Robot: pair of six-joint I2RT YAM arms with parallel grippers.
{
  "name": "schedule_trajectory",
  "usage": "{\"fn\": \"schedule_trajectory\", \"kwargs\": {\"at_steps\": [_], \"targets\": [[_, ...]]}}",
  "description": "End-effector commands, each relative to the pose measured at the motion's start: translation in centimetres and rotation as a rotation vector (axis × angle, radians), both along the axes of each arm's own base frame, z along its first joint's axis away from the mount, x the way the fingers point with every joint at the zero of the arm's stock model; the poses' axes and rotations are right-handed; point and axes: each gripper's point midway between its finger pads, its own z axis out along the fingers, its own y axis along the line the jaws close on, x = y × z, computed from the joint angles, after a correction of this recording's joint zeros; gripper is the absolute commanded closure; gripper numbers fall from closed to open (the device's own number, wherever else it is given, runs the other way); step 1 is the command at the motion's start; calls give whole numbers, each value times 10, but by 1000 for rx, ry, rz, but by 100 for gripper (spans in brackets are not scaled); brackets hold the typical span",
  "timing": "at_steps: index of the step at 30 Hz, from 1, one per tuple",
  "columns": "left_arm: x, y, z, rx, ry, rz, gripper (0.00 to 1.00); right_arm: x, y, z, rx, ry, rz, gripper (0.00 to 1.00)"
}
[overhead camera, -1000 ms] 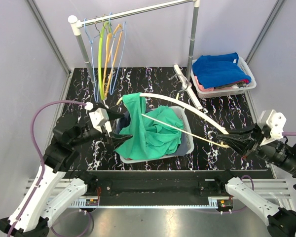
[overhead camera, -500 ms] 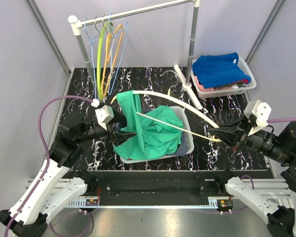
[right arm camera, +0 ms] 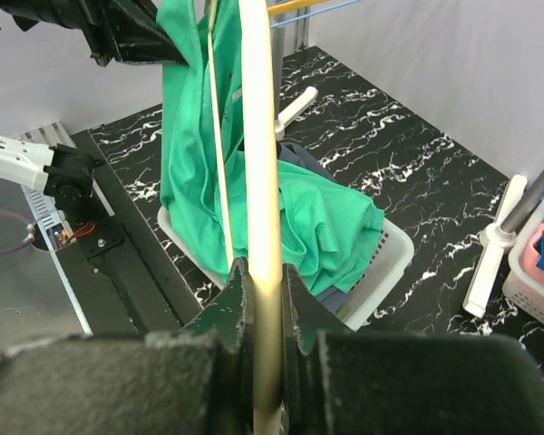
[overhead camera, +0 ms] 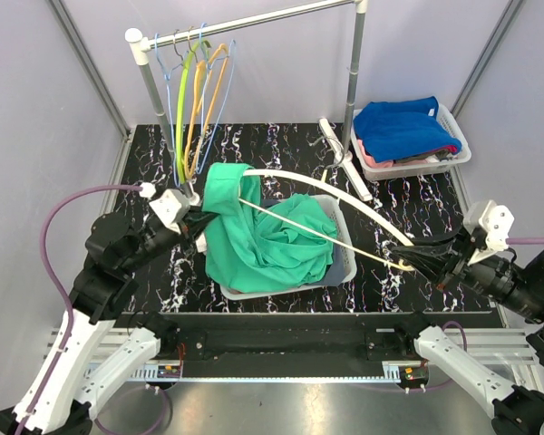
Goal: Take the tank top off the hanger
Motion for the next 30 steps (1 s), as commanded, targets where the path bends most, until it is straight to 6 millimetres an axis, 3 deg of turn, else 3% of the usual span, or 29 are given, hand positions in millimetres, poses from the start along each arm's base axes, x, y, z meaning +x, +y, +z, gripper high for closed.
{"fn": "schedule_trajectory", "kwargs": {"at_steps": [1,2,5,7,11,12,14,15,19,23,24,26,29,30], "targets": [[28,38,29,-75,-63,274,100,-7,-11,9,46,-26,-48,100],[32,43,31,-90,-55,308,100,-7,-12,1,34,-2,-54,100],[41,51,34,-124,-27,375,68,-9,-27,-3,32,2,-123,100],[41,46,36,-120,-27,351,62,-10,-41,-1,42,-12,-194,100],[28,12,51,-129,-14,146,63,6,-81,18,111,-67,-446,100],[16,-1,63,-135,-28,41,63,17,-91,20,109,-66,-527,100],[9,-24,67,-141,10,-73,67,30,-96,30,119,-79,-587,100],[0,-32,80,-158,7,-135,68,45,-94,30,100,-62,-623,100],[-1,-55,104,-164,10,-229,76,83,-83,40,79,-68,-669,100],[9,-74,126,-156,-21,-262,79,125,-50,43,27,-84,-615,100],[14,-74,127,-150,-31,-243,71,133,-43,45,18,-88,-600,100],[20,-74,118,-124,-38,-225,47,155,-24,48,-19,-84,-560,100],[23,-67,99,-67,-44,-188,33,184,-11,49,-57,-95,-564,100],[26,-63,93,-42,-58,-168,12,191,-8,49,-69,-103,-568,100]]}}
